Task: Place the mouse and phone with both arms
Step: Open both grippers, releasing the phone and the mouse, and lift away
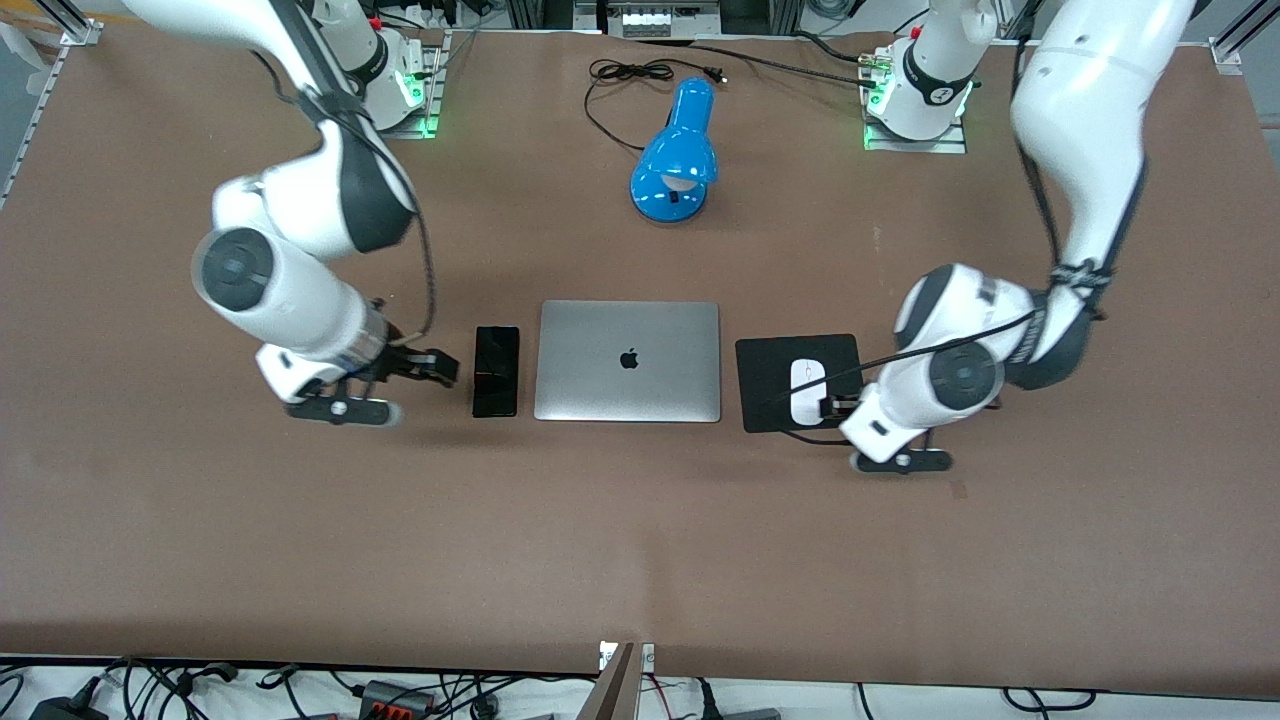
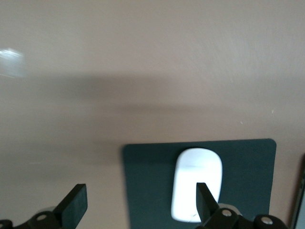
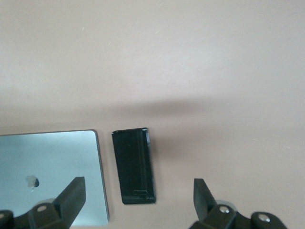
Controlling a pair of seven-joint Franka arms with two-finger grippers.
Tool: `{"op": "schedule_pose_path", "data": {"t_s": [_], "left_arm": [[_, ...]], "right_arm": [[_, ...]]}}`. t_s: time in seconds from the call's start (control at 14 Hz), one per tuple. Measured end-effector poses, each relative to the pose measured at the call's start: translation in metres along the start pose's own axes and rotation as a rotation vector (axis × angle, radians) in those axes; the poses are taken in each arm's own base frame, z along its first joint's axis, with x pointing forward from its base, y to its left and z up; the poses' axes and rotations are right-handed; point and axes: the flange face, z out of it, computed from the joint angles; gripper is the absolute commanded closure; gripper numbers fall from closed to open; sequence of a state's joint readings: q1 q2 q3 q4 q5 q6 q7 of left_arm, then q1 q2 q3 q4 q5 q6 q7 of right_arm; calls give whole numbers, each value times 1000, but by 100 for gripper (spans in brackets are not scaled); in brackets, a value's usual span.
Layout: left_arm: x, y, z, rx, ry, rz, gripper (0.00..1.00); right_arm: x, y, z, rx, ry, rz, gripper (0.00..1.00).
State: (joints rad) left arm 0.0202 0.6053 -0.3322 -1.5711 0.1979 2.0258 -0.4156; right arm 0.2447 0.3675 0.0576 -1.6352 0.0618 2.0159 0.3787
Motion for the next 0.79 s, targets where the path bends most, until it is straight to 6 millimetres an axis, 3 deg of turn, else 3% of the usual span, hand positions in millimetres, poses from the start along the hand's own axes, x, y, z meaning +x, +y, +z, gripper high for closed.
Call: {"op": "schedule_pose_path", "data": {"t_s": [0.29, 0.43, 0.5, 0.64, 0.79], "left_arm": [[-20, -55, -147, 53, 49, -71, 0], [-34, -73, -219, 62, 85, -93, 0], [-39, -83, -246, 62, 99, -101, 0], [-43, -96, -269, 61, 109, -117, 0], [-40, -103, -262, 59, 88, -127, 0]], "right_arm": [[21, 60, -77, -6, -20, -4, 0], [32, 85, -97, 2, 8, -6, 0], [36, 100, -106, 5, 24, -8, 0], [42, 131, -130, 7, 65, -16, 0], [39, 167, -156, 0, 85, -24, 0]]}}
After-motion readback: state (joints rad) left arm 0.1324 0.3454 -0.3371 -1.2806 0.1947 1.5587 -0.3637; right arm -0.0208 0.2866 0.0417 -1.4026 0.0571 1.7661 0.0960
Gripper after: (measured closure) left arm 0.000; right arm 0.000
